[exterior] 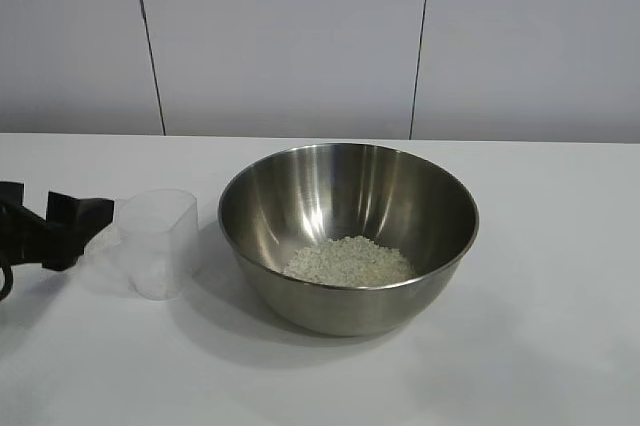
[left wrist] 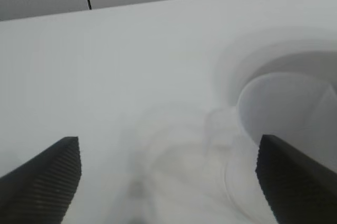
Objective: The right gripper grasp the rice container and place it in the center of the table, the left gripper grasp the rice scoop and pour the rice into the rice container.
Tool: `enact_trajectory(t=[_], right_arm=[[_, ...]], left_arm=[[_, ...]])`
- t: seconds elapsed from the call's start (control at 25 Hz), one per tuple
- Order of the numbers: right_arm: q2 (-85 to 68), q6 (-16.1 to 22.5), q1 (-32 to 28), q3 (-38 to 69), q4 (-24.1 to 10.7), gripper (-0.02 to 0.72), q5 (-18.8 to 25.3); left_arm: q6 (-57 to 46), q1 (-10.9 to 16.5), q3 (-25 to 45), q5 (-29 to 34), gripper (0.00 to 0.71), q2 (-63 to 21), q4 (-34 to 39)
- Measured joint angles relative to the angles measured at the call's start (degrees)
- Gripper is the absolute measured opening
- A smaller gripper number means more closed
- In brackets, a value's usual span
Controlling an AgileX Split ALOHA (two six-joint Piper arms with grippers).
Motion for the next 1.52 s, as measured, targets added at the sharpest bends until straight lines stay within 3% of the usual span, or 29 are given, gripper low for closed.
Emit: enact_trajectory(t=[0.24,0.4,0.6,0.68,0.88,0.96,1.08,1.28,1.52], right_arm=[[0.0,0.0,0.0,0.0,0.0,0.694,0.1],[0.0,0.0,0.0,0.0,0.0,0.694,0.0],[0.0,0.0,0.0,0.0,0.0,0.694,0.0],[0.0,0.0,0.0,0.0,0.0,0.694,0.0],[0.0,0.0,0.0,0.0,0.0,0.694,0.0],[0.0,0.0,0.0,0.0,0.0,0.694,0.0],[0.0,0.0,0.0,0.0,0.0,0.694,0.0],[0.0,0.0,0.0,0.0,0.0,0.694,0.0],[0.0,0.0,0.0,0.0,0.0,0.694,0.0]], left_arm=[[2.6,1.3,-8.5,25.7,0.667,-9.6,-4.4],[2.6,8.4,-14.4,35.0,0.667,-13.2,-9.1],[2.6,17.0,-17.9,46.9,0.665,-17.5,-7.6],[2.6,18.0,-19.8,55.2,0.665,-21.4,-4.3],[2.6,18.1,-29.1,86.5,0.665,-30.6,-1.9],[2.6,18.1,-31.6,94.6,0.665,-33.8,-1.7],[2.7,18.1,-32.5,100.7,0.665,-41.2,-1.8],[4.2,18.1,-32.3,105.3,0.665,-57.7,-1.6],[0.5,18.1,-27.4,112.8,0.665,-72.4,-1.6]])
